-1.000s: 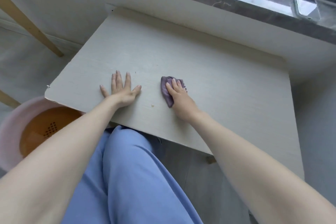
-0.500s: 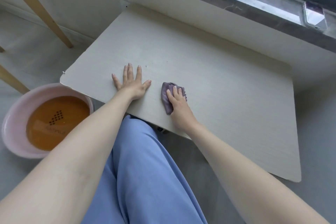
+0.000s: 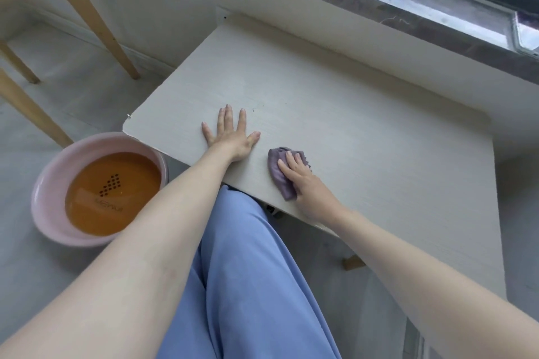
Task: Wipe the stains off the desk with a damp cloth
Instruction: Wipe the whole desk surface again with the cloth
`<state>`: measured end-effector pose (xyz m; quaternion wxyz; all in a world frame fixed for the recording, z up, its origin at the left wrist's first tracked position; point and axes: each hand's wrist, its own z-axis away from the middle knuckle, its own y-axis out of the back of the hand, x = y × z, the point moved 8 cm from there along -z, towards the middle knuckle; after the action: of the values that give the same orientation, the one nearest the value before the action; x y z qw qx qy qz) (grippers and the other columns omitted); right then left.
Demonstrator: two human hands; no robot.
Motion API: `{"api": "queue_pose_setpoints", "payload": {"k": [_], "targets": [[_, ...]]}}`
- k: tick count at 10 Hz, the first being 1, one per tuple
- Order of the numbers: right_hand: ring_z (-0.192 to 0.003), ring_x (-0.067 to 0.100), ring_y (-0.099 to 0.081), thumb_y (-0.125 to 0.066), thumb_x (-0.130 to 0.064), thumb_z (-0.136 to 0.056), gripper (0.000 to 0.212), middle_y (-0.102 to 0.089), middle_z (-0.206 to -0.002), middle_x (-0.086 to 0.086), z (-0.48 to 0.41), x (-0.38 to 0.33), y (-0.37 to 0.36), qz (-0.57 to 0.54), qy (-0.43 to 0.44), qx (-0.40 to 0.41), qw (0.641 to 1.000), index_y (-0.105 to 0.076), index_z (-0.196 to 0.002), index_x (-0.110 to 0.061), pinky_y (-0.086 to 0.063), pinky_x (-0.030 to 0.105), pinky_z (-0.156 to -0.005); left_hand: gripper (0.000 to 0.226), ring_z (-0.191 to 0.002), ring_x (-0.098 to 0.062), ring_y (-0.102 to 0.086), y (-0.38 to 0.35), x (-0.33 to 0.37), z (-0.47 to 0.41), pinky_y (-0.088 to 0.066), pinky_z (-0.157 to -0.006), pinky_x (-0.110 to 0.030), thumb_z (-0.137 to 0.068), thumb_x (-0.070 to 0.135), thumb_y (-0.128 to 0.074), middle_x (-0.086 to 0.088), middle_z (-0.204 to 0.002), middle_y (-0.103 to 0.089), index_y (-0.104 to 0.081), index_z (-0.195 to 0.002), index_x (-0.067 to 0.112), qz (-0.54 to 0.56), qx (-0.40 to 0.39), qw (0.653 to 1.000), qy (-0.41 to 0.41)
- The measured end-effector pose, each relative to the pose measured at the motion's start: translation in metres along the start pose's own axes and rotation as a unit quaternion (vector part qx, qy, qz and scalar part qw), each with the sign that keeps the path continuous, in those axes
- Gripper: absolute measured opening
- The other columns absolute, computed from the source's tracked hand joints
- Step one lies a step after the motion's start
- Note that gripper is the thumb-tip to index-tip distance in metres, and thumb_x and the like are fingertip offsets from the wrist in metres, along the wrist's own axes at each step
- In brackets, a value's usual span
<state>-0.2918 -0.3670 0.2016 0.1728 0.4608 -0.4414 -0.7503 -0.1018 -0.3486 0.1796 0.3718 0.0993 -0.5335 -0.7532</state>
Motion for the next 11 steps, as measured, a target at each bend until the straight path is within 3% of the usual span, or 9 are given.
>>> {"api": "queue_pose_setpoints", "payload": {"k": [1, 2, 4, 6, 7, 8, 9, 10, 11], "targets": [[-0.147, 0.021, 0.003, -0.039, 0.008, -0.088, 0.069, -0.001, -0.159, 0.008, -0.025, 0.006, 0.01, 0.014, -0.017, -0.016, 1.0, -0.021, -0.15, -0.014, -0.001, 0.033, -0.119, 0.073, -0.142, -0.018, 0.026, 0.001, 0.001, 0.0, 0.013, -0.108, -0.059, -0.094, 0.061, -0.02, -0.005, -0.155, 0.027, 0.013, -0.149, 0.026, -0.001, 0.0, 1.0, 0.0], [-0.147, 0.025, 0.006, -0.041, -0.001, -0.093, 0.063, 0.0, -0.16, 0.009, -0.035, -0.004, 0.004, 0.022, -0.045, 0.038, 0.998, -0.02, -0.151, -0.013, 0.001, 0.039, -0.119, 0.073, -0.142, -0.017, 0.026, 0.002, -0.001, 0.0, 0.013, -0.108, -0.059, -0.094, 0.061, -0.02, -0.005, -0.155, 0.026, 0.013, -0.149, 0.026, -0.003, 0.006, 1.0, 0.002], [-0.147, 0.018, 0.006, -0.04, 0.009, -0.086, 0.072, -0.001, -0.16, 0.003, 0.011, -0.035, -0.028, 0.038, 0.073, -0.027, 0.996, -0.02, -0.151, -0.018, 0.0, 0.027, -0.118, 0.072, -0.142, -0.018, 0.026, 0.001, -0.001, 0.0, 0.013, -0.108, -0.059, -0.095, 0.06, -0.02, -0.005, -0.155, 0.026, 0.012, -0.149, 0.026, -0.003, 0.005, 1.0, 0.004], [-0.147, 0.021, 0.003, -0.044, -0.009, -0.096, 0.057, -0.005, -0.159, 0.005, -0.026, -0.021, -0.013, -0.007, -0.02, 0.06, 0.998, -0.025, -0.149, -0.014, 0.001, 0.028, -0.117, 0.071, -0.142, -0.017, 0.025, 0.001, 0.0, 0.0, 0.012, -0.109, -0.059, -0.095, 0.059, -0.02, -0.005, -0.155, 0.025, 0.011, -0.15, 0.026, -0.001, 0.015, 1.0, 0.003], [-0.147, 0.02, 0.008, -0.04, -0.005, -0.097, 0.058, 0.0, -0.16, 0.005, -0.005, -0.03, -0.025, 0.001, -0.01, 0.047, 0.999, -0.019, -0.151, -0.014, 0.003, 0.032, -0.119, 0.071, -0.142, -0.017, 0.025, 0.001, 0.0, 0.001, 0.012, -0.109, -0.058, -0.095, 0.059, -0.019, -0.005, -0.155, 0.025, 0.011, -0.15, 0.026, -0.005, 0.012, 1.0, 0.002], [-0.147, 0.017, 0.003, -0.04, 0.003, -0.092, 0.063, -0.004, -0.159, 0.002, 0.02, -0.029, -0.02, 0.012, 0.064, -0.001, 0.998, -0.023, -0.15, -0.015, 0.002, 0.024, -0.118, 0.072, -0.142, -0.017, 0.026, 0.001, 0.0, 0.001, 0.013, -0.109, -0.059, -0.095, 0.06, -0.02, -0.005, -0.155, 0.026, 0.012, -0.149, 0.026, 0.0, 0.004, 1.0, 0.003], [-0.146, 0.021, -0.013, -0.045, 0.002, -0.089, 0.056, -0.021, -0.157, 0.007, 0.001, -0.01, 0.006, -0.002, 0.038, 0.011, 0.999, -0.038, -0.144, -0.008, -0.013, 0.028, -0.116, 0.072, -0.141, -0.018, 0.027, -0.001, 0.0, 0.0, 0.014, -0.109, -0.059, -0.095, 0.06, -0.019, -0.005, -0.154, 0.028, 0.014, -0.149, 0.026, -0.004, -0.001, 1.0, -0.001], [-0.148, 0.024, -0.002, -0.044, 0.002, -0.091, 0.058, -0.012, -0.158, 0.008, -0.02, 0.001, 0.013, -0.024, -0.056, 0.074, 0.995, -0.033, -0.146, -0.011, -0.002, 0.032, -0.117, 0.072, -0.142, -0.018, 0.026, 0.0, -0.001, -0.001, 0.013, -0.109, -0.059, -0.095, 0.06, -0.019, -0.006, -0.155, 0.027, 0.014, -0.149, 0.026, -0.007, 0.008, 1.0, 0.002], [-0.147, 0.023, 0.004, -0.044, -0.001, -0.093, 0.057, -0.01, -0.159, 0.007, -0.008, -0.02, -0.018, -0.016, -0.001, 0.036, 0.999, -0.031, -0.147, -0.011, 0.002, 0.036, -0.12, 0.072, -0.142, -0.018, 0.026, -0.002, -0.002, -0.002, 0.013, -0.109, -0.059, -0.095, 0.06, -0.02, -0.005, -0.155, 0.027, 0.013, -0.149, 0.026, -0.003, 0.001, 1.0, 0.002]]}}
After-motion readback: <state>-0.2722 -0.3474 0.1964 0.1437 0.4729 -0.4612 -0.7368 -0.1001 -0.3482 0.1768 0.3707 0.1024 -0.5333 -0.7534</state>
